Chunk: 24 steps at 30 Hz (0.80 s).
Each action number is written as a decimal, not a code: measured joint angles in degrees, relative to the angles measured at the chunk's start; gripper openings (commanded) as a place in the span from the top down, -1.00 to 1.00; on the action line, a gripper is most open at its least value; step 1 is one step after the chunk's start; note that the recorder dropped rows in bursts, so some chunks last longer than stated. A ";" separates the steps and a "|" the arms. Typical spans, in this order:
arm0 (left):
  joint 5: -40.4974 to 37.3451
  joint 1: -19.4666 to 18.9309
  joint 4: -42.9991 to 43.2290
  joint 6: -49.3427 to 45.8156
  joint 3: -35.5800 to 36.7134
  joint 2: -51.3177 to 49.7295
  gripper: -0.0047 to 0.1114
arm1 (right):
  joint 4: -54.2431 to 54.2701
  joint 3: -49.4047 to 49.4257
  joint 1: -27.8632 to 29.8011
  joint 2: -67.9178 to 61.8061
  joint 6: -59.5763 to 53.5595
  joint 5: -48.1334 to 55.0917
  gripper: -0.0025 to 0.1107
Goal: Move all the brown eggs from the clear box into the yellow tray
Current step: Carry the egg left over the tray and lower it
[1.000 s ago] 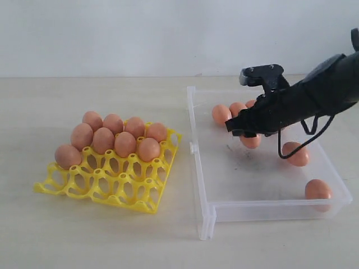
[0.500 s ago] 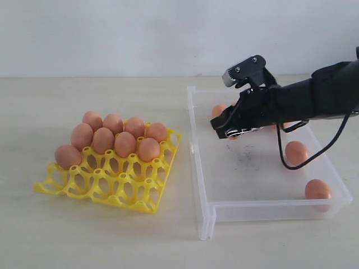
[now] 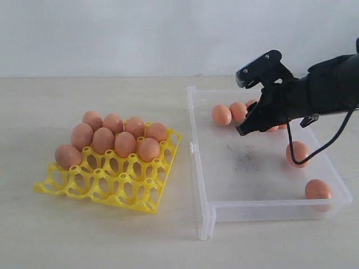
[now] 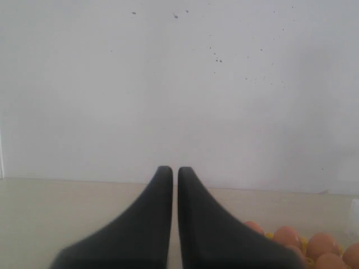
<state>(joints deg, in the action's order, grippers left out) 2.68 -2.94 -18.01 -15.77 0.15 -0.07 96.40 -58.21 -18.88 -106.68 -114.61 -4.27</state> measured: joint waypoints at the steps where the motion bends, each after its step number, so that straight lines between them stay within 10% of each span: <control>1: 0.00 0.00 0.00 0.00 0.00 0.00 0.85 | -0.23 -0.39 -0.56 0.00 4.43 -2.10 0.96; 7: 0.00 0.00 0.00 0.00 0.00 0.00 0.85 | -21.31 -1.45 -1.26 0.00 48.74 -10.45 0.96; 14: 0.00 0.00 0.00 0.00 0.00 0.00 0.85 | -79.13 -0.90 -5.71 0.00 106.46 -20.19 0.96; 24: 0.00 0.00 0.00 0.00 0.00 0.00 0.85 | -114.78 2.85 -14.29 -2.37 139.68 -53.08 0.96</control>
<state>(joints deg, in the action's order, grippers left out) 2.68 -2.94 -18.01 -15.77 0.15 -0.07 -18.38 -55.35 -33.17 -109.06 25.07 -57.36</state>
